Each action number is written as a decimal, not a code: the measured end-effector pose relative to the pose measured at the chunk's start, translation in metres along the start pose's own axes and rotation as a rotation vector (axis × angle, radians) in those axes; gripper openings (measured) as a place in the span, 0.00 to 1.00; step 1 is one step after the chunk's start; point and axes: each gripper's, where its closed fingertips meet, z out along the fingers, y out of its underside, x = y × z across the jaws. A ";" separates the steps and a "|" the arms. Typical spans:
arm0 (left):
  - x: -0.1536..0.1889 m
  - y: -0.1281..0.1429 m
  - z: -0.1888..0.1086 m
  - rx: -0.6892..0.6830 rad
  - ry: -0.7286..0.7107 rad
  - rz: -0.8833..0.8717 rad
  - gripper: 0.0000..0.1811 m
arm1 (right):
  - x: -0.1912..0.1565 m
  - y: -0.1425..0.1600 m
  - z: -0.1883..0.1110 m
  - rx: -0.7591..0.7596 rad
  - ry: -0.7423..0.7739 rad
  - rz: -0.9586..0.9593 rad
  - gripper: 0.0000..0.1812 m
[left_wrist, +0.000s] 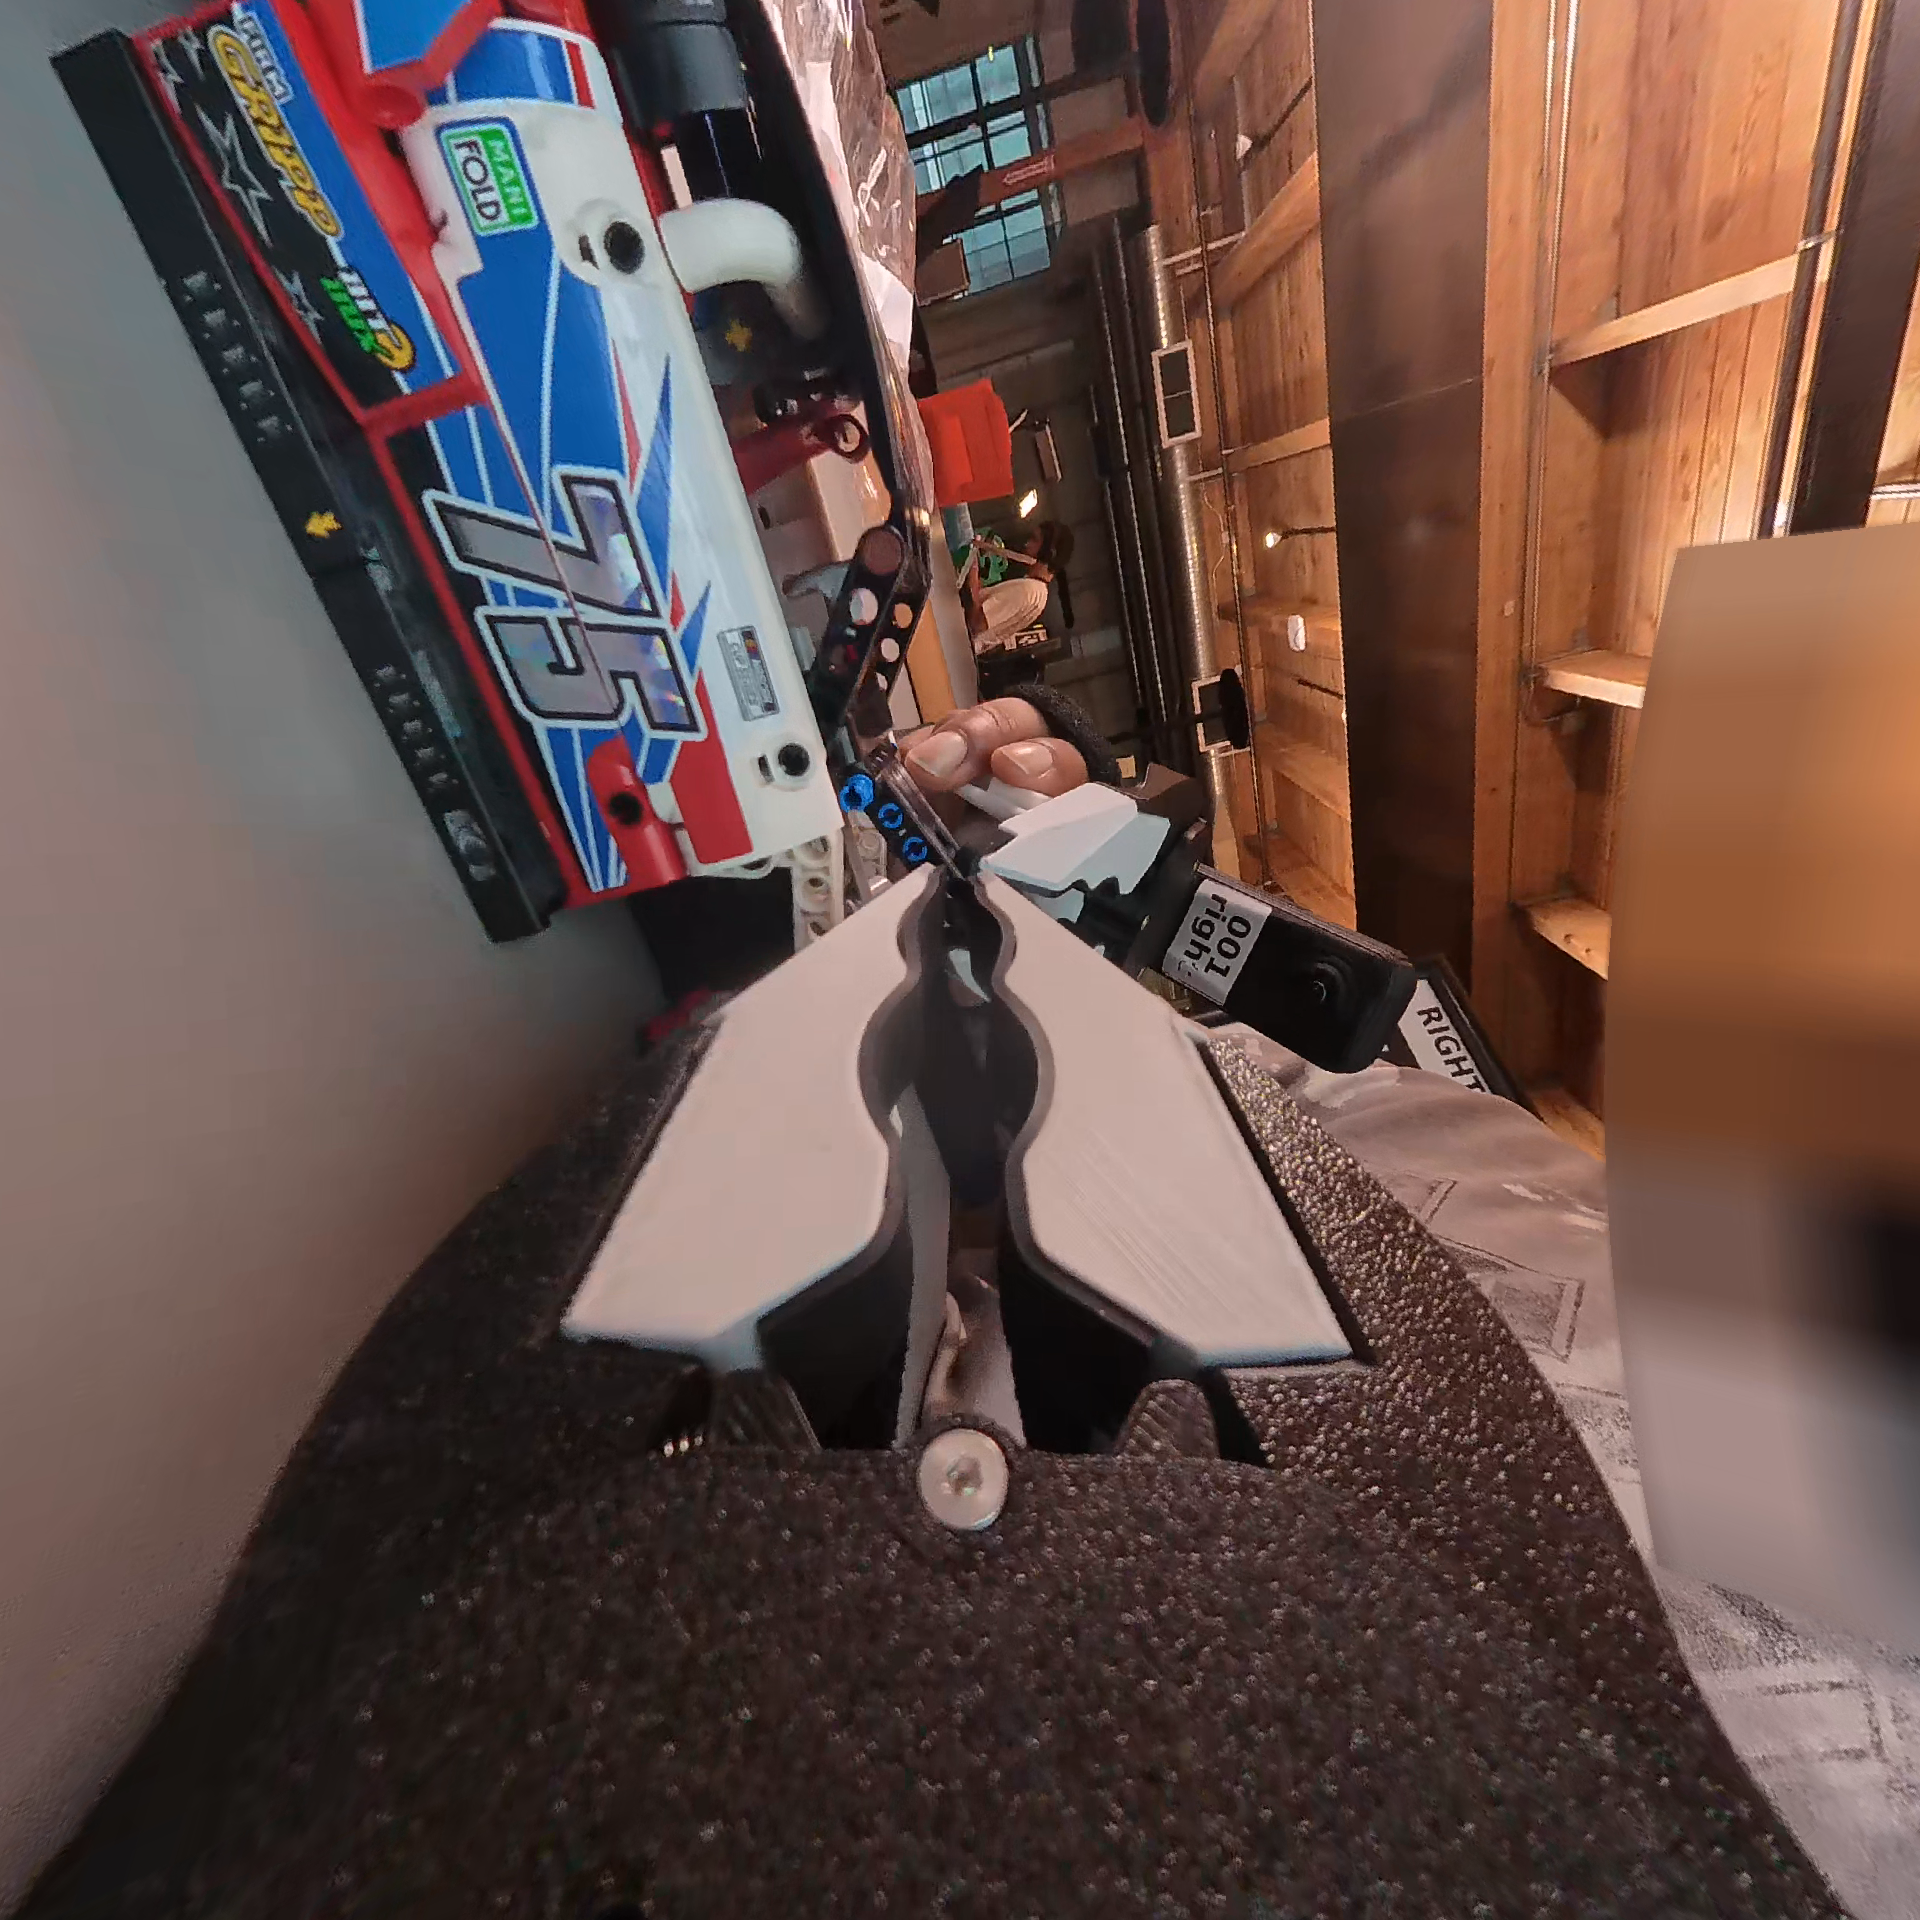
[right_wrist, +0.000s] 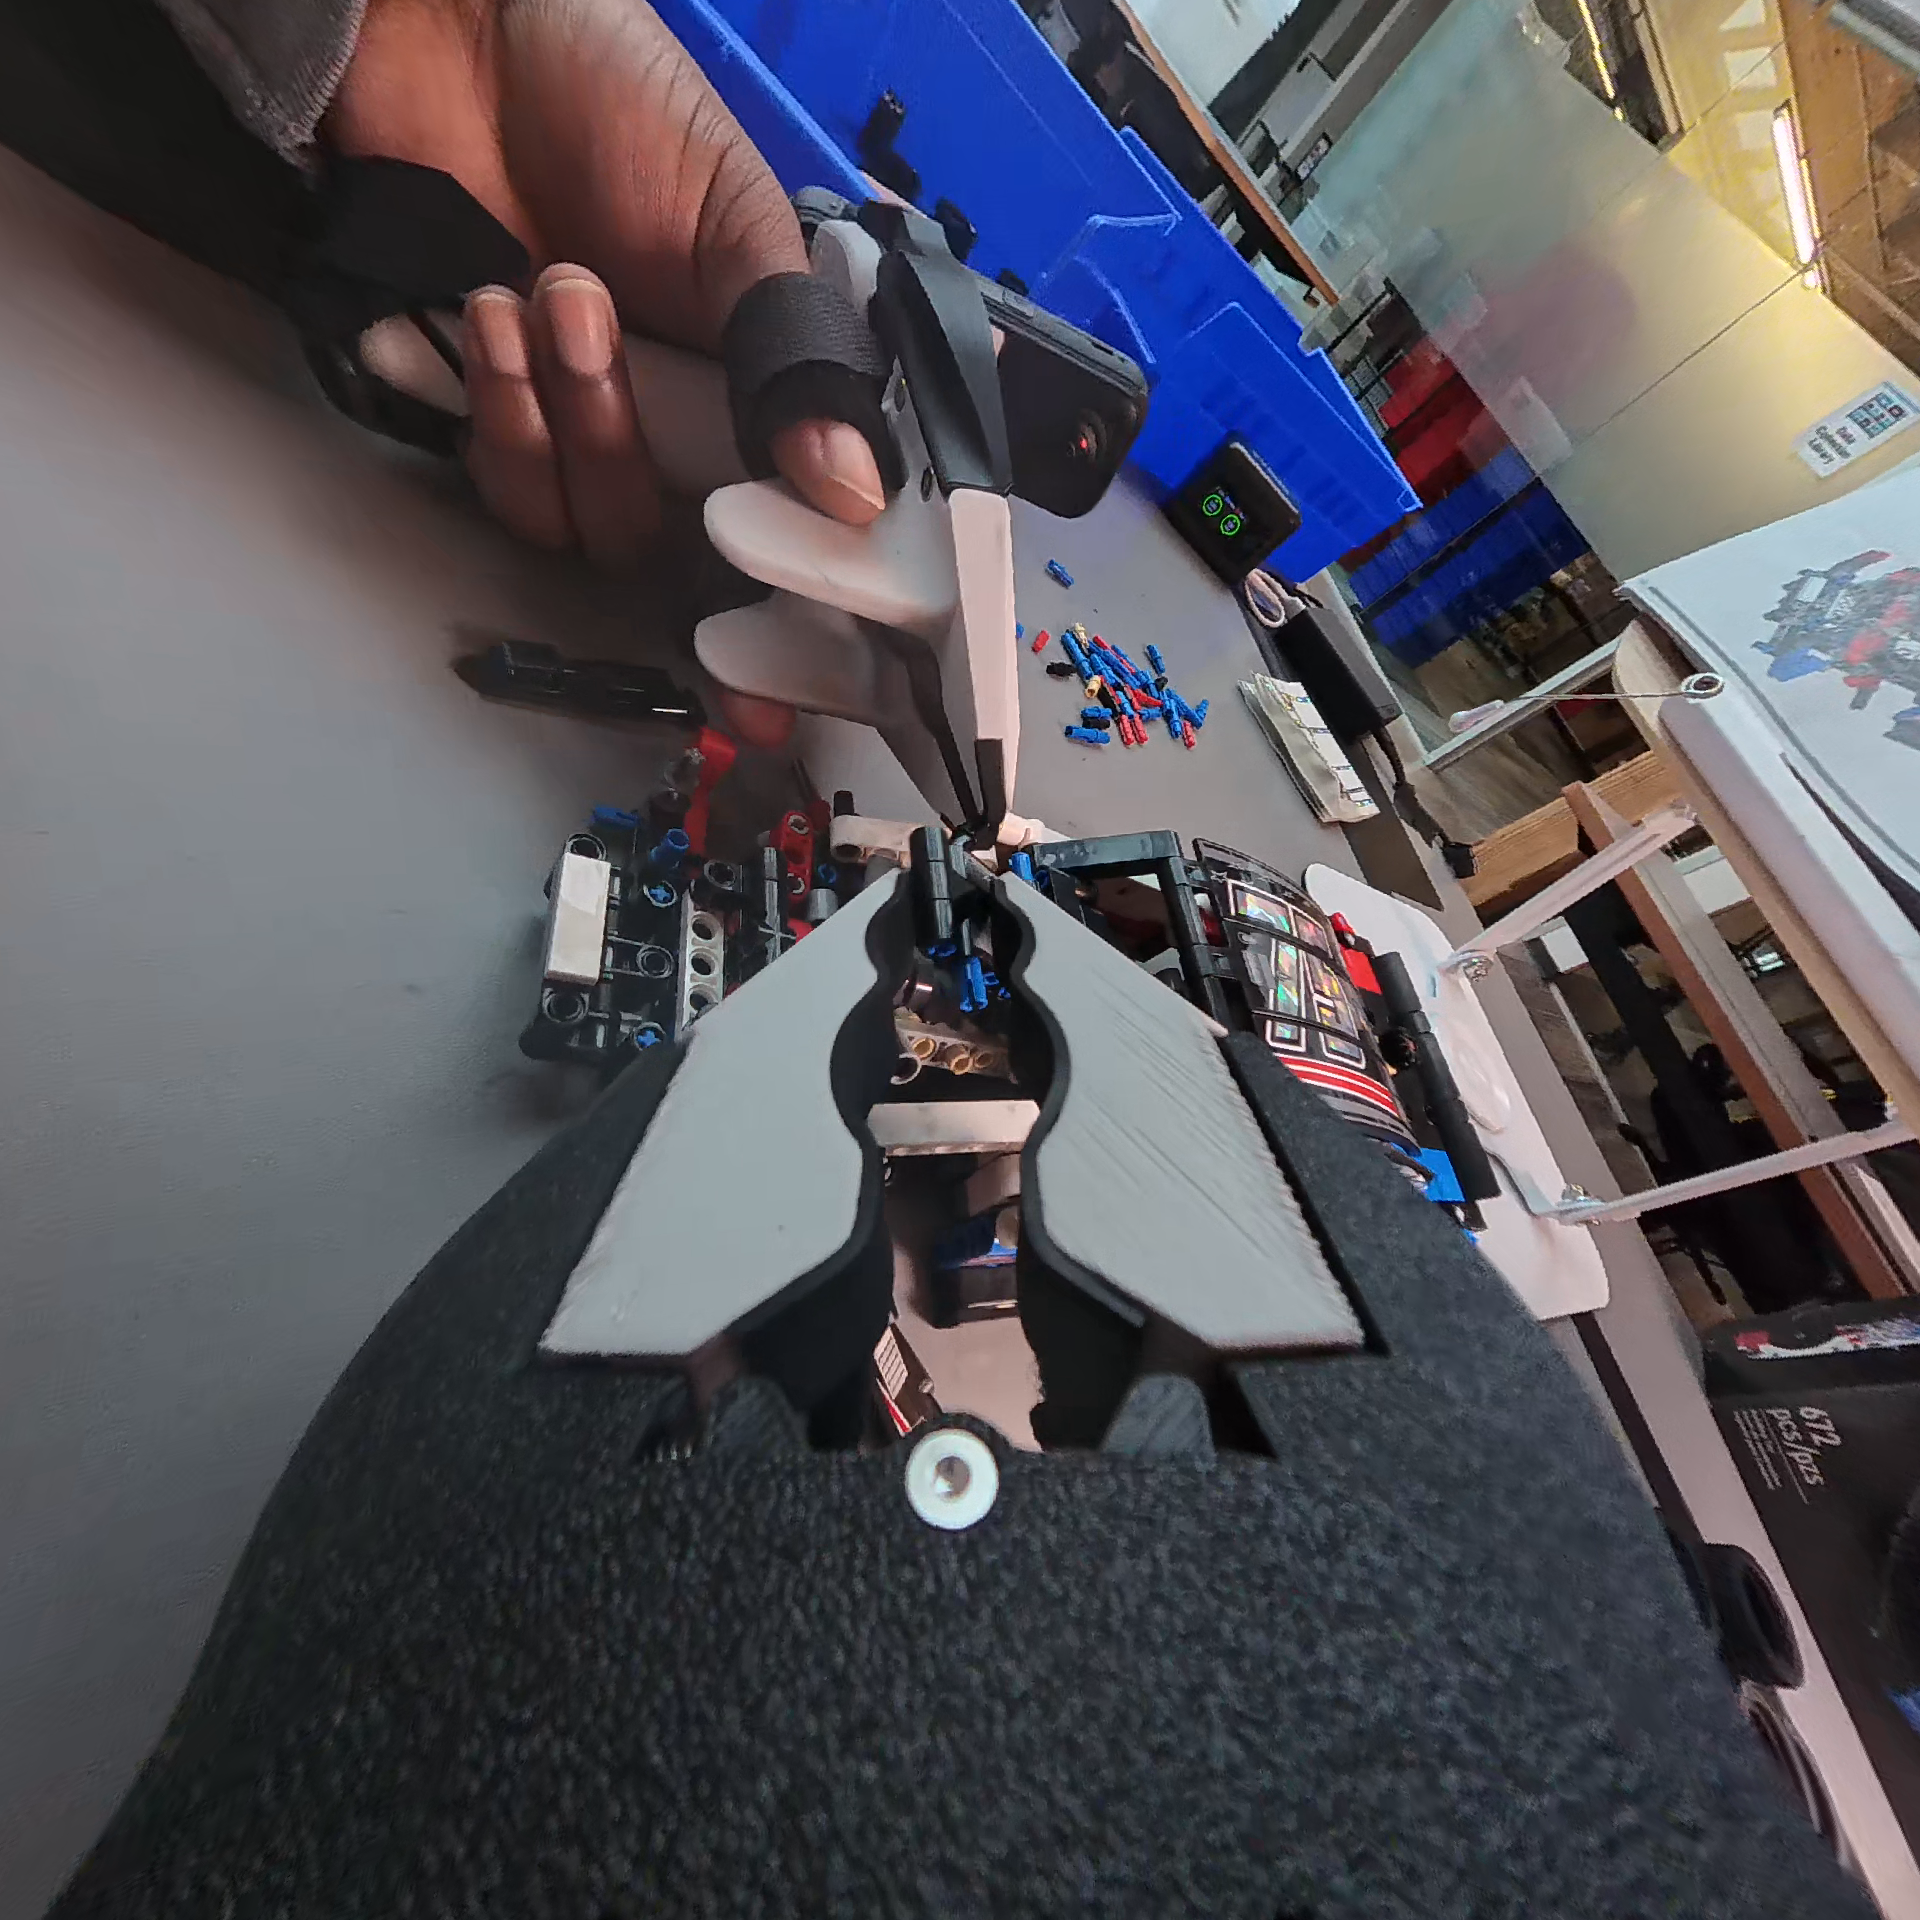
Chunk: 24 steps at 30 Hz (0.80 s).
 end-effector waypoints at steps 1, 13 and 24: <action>0.000 0.000 0.000 0.009 -0.002 0.000 0.00 | 0.001 0.000 0.000 0.002 0.004 0.009 0.07; 0.005 0.014 0.001 -0.052 -0.012 0.106 0.00 | 0.006 -0.003 -0.004 0.029 0.012 0.059 0.06; -0.010 0.015 -0.006 -0.368 -0.231 0.639 0.00 | 0.005 -0.002 -0.005 0.030 -0.006 0.038 0.06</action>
